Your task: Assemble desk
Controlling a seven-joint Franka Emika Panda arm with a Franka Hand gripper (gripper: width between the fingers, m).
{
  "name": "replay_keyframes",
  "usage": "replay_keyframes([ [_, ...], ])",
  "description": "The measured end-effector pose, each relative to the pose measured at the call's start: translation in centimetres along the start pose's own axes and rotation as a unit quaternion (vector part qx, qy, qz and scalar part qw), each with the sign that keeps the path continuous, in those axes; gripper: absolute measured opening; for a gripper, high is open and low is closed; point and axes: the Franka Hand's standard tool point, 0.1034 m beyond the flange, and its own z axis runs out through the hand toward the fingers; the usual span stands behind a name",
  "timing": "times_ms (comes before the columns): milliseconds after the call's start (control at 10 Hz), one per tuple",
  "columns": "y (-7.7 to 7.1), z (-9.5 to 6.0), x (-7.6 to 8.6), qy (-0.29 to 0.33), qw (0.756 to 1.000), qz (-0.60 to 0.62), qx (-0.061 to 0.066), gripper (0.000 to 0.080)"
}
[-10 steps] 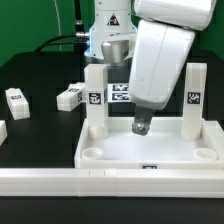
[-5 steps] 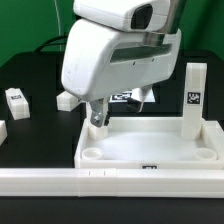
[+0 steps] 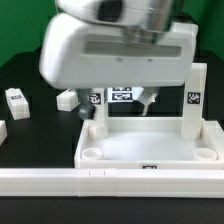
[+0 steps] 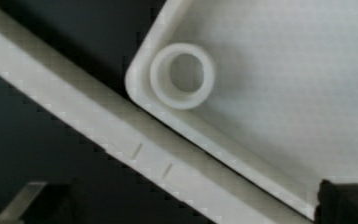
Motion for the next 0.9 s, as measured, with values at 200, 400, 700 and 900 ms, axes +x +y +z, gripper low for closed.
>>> replay_keyframes([
  [200,2.7,0.3,-2.0,0.006,0.995,0.097,0.013,0.0649],
  [400,1.9,0.3,-1.6,0.006,0.988,0.153,0.016,0.0649],
  [700,3.1,0.9,-3.7,0.005,0.978,0.206,0.037,0.0649],
  [900,5.1,2.1,-8.3,-0.006,0.973,0.227,0.052,0.0649],
])
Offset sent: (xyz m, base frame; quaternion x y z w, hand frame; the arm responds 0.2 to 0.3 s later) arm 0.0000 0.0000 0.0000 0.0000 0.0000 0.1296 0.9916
